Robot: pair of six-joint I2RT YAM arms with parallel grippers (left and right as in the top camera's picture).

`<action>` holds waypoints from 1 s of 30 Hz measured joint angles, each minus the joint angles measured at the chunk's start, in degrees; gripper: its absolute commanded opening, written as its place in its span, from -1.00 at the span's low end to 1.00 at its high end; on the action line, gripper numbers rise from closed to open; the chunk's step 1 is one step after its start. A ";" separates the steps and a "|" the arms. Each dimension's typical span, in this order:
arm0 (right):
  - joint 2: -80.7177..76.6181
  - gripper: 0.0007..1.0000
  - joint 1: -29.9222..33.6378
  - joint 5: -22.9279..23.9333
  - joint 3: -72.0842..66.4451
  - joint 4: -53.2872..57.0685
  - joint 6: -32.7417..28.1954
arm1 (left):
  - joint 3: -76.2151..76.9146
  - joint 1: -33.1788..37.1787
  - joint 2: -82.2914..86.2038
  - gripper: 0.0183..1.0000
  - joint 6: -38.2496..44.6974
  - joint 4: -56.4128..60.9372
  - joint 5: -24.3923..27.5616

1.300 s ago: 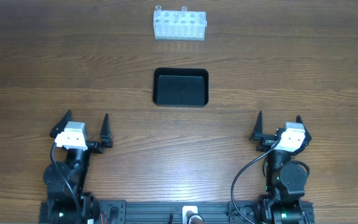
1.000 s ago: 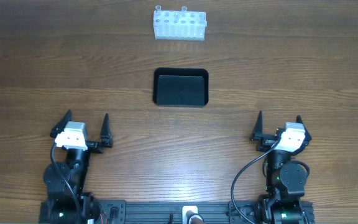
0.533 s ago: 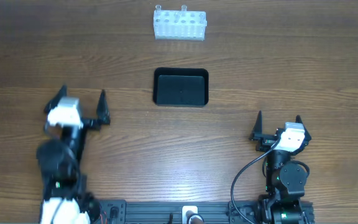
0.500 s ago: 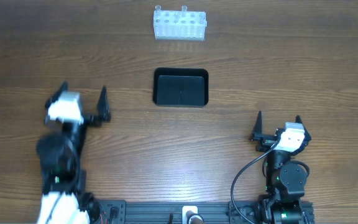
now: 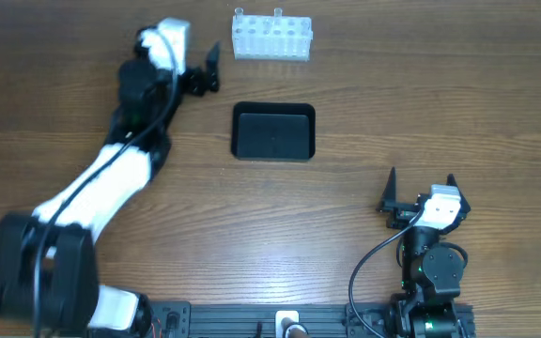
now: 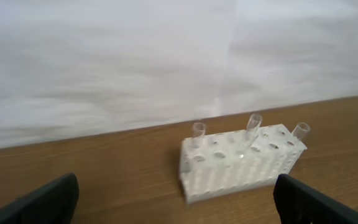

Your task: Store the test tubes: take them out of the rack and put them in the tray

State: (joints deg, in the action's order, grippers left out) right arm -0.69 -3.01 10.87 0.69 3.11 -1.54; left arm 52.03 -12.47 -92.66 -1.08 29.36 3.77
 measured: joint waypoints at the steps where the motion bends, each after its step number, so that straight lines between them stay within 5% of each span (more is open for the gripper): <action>1: 0.00 0.99 0.00 0.00 0.00 0.00 0.04 | 1.95 -0.42 -2.10 1.00 -0.22 -0.87 -0.15; 19: 0.00 0.98 0.00 0.00 0.00 0.02 0.04 | 36.09 -5.44 -29.46 0.99 -1.99 -18.08 -6.43; 30: 0.00 0.99 0.00 0.00 0.00 0.02 0.04 | 40.94 -5.84 -35.76 0.87 -3.02 -18.47 -9.55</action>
State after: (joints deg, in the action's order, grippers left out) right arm -0.69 -3.01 10.87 0.69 3.14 -1.50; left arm 92.97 -18.31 -128.42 -4.10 10.90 -5.78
